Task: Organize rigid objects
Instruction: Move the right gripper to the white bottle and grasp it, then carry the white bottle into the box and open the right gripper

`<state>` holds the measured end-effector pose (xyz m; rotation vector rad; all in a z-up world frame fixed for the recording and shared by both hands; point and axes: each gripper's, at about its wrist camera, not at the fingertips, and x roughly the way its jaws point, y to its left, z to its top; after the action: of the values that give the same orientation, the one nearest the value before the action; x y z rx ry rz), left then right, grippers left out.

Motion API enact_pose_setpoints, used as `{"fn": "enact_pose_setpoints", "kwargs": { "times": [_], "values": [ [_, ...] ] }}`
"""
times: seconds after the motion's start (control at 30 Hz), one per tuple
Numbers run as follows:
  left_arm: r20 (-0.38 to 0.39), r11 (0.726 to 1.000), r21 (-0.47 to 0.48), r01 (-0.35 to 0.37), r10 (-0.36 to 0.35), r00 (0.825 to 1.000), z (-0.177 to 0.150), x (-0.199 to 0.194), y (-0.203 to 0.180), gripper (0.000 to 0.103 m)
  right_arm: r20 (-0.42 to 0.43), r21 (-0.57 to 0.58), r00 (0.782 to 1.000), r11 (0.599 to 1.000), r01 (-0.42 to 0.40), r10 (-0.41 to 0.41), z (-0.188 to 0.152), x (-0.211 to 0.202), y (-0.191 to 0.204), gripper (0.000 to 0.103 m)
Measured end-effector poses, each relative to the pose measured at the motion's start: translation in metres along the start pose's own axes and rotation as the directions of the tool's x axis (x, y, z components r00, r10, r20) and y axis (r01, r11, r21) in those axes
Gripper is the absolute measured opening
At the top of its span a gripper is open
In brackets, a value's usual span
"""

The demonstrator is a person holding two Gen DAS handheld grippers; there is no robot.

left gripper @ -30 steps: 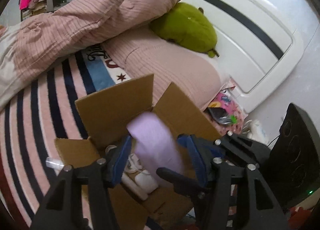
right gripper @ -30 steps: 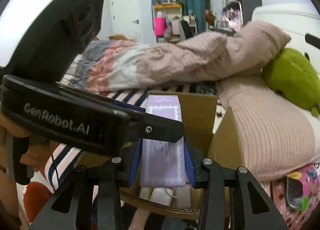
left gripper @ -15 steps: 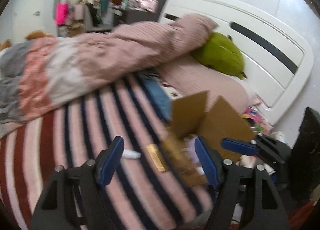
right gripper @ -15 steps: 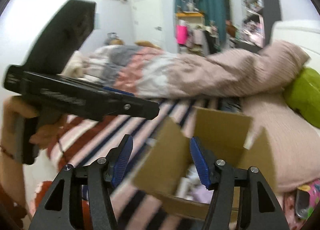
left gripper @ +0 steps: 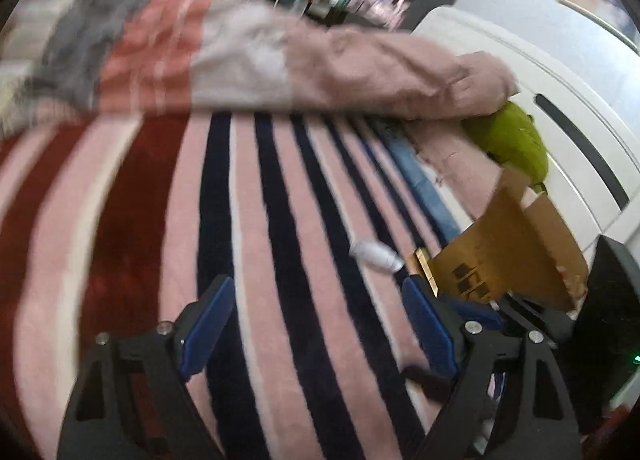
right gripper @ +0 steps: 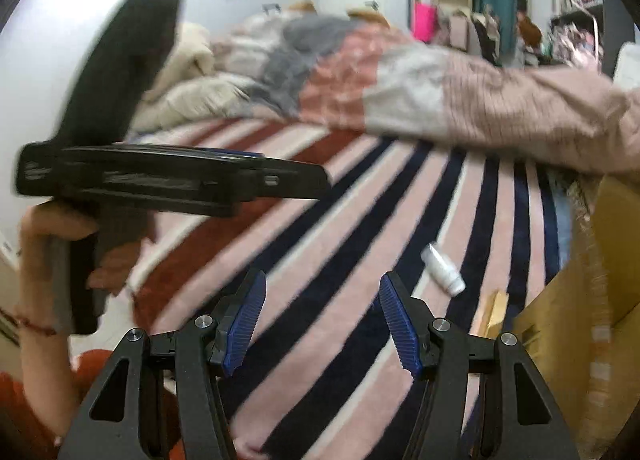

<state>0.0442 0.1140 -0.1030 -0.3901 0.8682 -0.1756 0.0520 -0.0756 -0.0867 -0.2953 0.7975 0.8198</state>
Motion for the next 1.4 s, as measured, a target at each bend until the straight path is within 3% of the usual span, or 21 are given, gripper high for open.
{"fn": "enact_pose_setpoints", "kwargs": {
  "times": [0.1, 0.27, 0.4, 0.43, 0.47, 0.5, 0.73, 0.93, 1.1, 1.17, 1.27, 1.4],
  "values": [
    [-0.007, 0.998, 0.019, -0.061, 0.061, 0.998, 0.003, 0.011, 0.001, 0.084, -0.028, 0.055, 0.992, 0.991, 0.125, -0.123, -0.008, 0.039, -0.023, 0.056],
    [-0.005, 0.998, -0.002, -0.063, 0.063, 0.998, 0.002, 0.013, 0.006, 0.084, -0.047, 0.098, 0.948, 0.944, 0.317, -0.313, -0.008, 0.081, -0.061, 0.056],
    [-0.007, 0.997, -0.012, -0.077, 0.077, 0.997, 0.001, 0.013, 0.007, 0.084, -0.117, 0.13, 0.943, 0.937, 0.325, -0.311, -0.002, 0.098, -0.083, 0.055],
    [-0.006, 0.997, -0.013, -0.074, 0.074, 0.997, 0.001, 0.012, 0.007, 0.084, -0.131, 0.143, 0.945, 0.938, 0.315, -0.298, -0.003, 0.101, -0.088, 0.051],
    [-0.005, 0.997, -0.012, -0.072, 0.072, 0.997, 0.001, 0.012, 0.006, 0.084, -0.135, 0.155, 0.953, 0.944, 0.291, -0.272, -0.005, 0.101, -0.091, 0.03],
    [-0.003, 0.998, -0.009, -0.07, 0.07, 0.998, 0.001, 0.011, 0.005, 0.084, -0.132, 0.156, 0.957, 0.948, 0.277, -0.258, -0.005, 0.1, -0.092, 0.02],
    [0.003, 1.0, -0.006, -0.028, 0.028, 1.0, -0.002, 0.001, 0.0, 0.084, -0.043, 0.058, 0.988, 0.987, 0.15, -0.148, -0.002, 0.068, -0.051, 0.02],
    [0.059, 0.989, 0.008, 0.148, -0.148, 0.987, 0.001, -0.036, -0.027, 0.082, 0.056, 0.019, 0.998, 0.999, -0.026, 0.025, 0.012, 0.011, -0.01, 0.02],
    [0.086, 0.978, 0.079, 0.194, -0.201, 0.976, 0.016, -0.064, -0.074, 0.068, 0.18, -0.026, 0.979, 0.995, -0.095, 0.099, 0.025, -0.054, 0.003, 0.02],
    [0.083, 0.967, 0.096, 0.236, -0.244, 0.966, 0.024, -0.069, -0.093, 0.049, 0.219, -0.022, 0.969, 0.994, -0.108, 0.11, 0.028, -0.077, -0.002, 0.02],
    [0.065, 0.952, 0.158, 0.262, -0.275, 0.959, 0.033, -0.07, -0.13, 0.036, 0.263, -0.007, 0.959, 0.994, -0.107, 0.105, 0.029, -0.104, -0.014, 0.02],
    [0.024, 0.944, 0.226, 0.241, -0.253, 0.967, 0.045, -0.053, -0.18, 0.036, 0.29, 0.036, 0.955, 0.997, -0.072, 0.059, 0.023, -0.127, -0.043, 0.02]
  ]
}}
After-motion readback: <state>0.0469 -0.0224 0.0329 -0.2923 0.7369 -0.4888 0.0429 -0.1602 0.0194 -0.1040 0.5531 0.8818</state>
